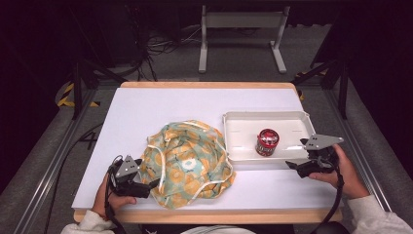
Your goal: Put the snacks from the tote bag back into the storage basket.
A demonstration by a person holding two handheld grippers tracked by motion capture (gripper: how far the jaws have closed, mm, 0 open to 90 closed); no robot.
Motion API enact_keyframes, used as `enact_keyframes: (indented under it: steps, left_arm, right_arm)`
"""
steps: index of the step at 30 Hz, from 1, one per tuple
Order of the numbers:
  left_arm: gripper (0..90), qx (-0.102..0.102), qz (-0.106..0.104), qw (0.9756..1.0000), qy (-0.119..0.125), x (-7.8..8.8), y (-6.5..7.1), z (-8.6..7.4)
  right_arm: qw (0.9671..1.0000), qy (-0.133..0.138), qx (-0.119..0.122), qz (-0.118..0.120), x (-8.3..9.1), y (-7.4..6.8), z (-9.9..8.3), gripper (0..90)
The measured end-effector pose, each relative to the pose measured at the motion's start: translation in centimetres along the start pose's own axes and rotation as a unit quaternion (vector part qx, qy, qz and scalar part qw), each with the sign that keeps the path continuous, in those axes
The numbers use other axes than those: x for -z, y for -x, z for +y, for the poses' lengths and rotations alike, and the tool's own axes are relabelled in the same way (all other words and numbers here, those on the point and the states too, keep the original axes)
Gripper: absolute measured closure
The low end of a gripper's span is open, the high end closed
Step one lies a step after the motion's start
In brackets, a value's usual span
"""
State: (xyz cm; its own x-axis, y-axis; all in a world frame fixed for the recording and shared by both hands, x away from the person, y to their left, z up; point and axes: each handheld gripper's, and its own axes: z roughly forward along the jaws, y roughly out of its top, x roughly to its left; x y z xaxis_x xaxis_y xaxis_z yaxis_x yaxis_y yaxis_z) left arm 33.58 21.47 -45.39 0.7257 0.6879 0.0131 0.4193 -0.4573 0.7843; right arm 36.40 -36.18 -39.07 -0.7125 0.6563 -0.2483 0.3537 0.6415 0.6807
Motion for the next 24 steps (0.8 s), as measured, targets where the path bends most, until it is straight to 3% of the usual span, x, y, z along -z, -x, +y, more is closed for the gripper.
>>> enact_keyframes:
  steps: [7,17,24]
  left_arm:
    - [5.0,-0.007,-0.002,1.0,0.003,-0.4,-0.1,0.6]
    - [5.0,-0.009,-0.005,0.9999,0.001,-0.7,-0.2,0.7]
    - [5.0,-0.01,-0.005,0.9999,0.002,-0.6,-0.2,0.7]
  right_arm:
    - [0.9993,0.001,0.024,-0.029,0.3,-1.3,-1.1,6.6]
    - [0.9981,0.042,0.0,-0.045,1.5,-1.3,-3.8,7.2]
    - [0.9968,0.048,-0.006,-0.064,1.9,-1.6,-5.3,7.2]
